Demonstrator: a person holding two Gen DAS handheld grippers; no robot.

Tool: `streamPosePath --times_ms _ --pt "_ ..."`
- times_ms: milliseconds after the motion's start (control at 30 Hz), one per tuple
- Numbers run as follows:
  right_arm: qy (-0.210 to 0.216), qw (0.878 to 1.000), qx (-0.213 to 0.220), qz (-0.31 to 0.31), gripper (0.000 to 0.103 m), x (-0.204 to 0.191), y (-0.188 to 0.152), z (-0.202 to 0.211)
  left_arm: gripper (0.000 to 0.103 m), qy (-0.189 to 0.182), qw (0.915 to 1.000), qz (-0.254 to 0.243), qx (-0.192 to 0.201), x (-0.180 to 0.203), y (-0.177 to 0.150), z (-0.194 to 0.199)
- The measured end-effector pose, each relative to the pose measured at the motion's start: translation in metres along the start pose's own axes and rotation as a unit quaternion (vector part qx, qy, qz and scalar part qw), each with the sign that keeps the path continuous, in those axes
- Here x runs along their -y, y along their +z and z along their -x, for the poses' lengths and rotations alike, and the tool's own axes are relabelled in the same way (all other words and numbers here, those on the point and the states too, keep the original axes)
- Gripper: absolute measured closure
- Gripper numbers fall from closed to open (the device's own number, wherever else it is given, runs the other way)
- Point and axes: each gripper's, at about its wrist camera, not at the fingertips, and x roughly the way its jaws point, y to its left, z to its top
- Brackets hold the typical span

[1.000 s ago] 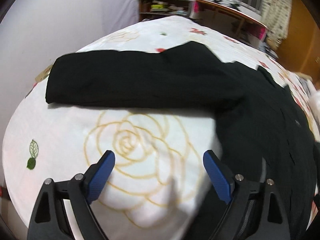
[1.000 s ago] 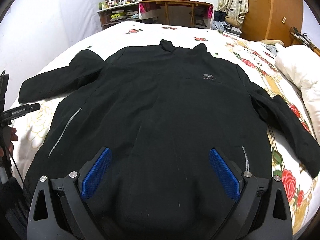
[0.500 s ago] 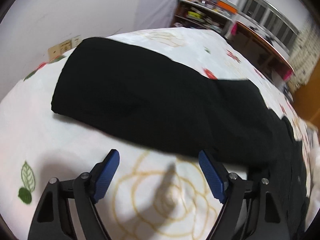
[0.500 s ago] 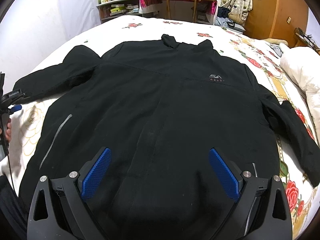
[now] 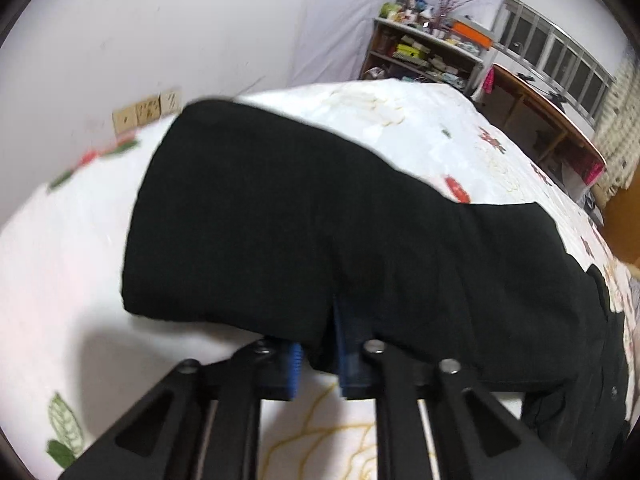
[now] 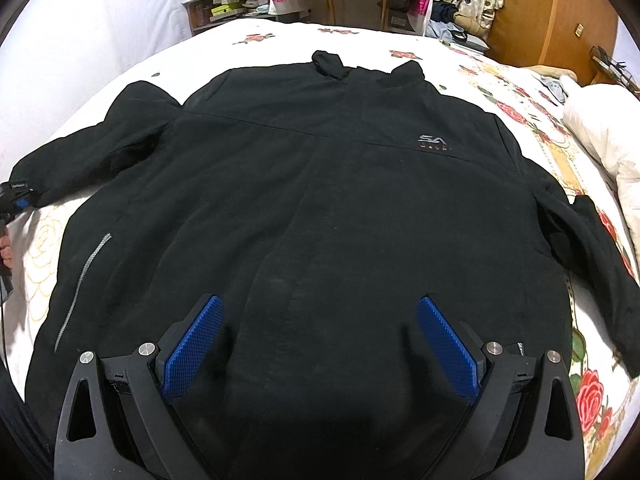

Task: Fold large clothes
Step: 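Grasp the coat sleeve with the left gripper and lift it across the body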

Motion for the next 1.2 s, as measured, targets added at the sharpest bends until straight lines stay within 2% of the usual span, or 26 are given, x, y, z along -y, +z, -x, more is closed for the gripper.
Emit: streamPosePath --times_ms 133,267,400,633,800,967,1100,1200 --pt "-0.004 1.000 0.003 -0.005 0.005 0.004 -0.001 0.004 0.096 -0.020 0.9991 -0.029 0.023 0.013 0.012 0.027" --pt "-0.001 1.000 0.008 -0.015 0.005 0.011 -0.002 0.013 0.096 -0.051 0.9948 -0.066 0.058 0.044 0.031 0.064" --pt "0.001 0.999 0.017 -0.028 0.005 0.021 -0.003 0.025 0.096 -0.094 0.9848 -0.109 0.098 0.089 0.047 0.111" --pt "-0.002 0.998 0.034 -0.060 0.005 0.049 -0.007 0.047 0.096 -0.175 0.9623 -0.167 0.125 0.175 0.057 0.163" --pt "-0.010 0.996 0.043 -0.083 0.005 0.073 -0.014 0.059 0.096 -0.235 0.9437 -0.204 0.114 0.236 0.039 0.185" --pt "-0.021 0.993 0.046 -0.106 0.005 0.097 -0.025 0.063 0.096 -0.278 0.9250 -0.245 0.081 0.288 0.006 0.187" --pt "-0.030 0.991 0.040 -0.124 0.005 0.114 -0.035 0.061 0.097 -0.306 0.9102 -0.276 0.040 0.331 -0.029 0.170" --pt "-0.037 0.990 0.038 -0.134 0.005 0.127 -0.039 0.058 0.096 -0.314 0.9025 -0.295 0.006 0.354 -0.060 0.150"
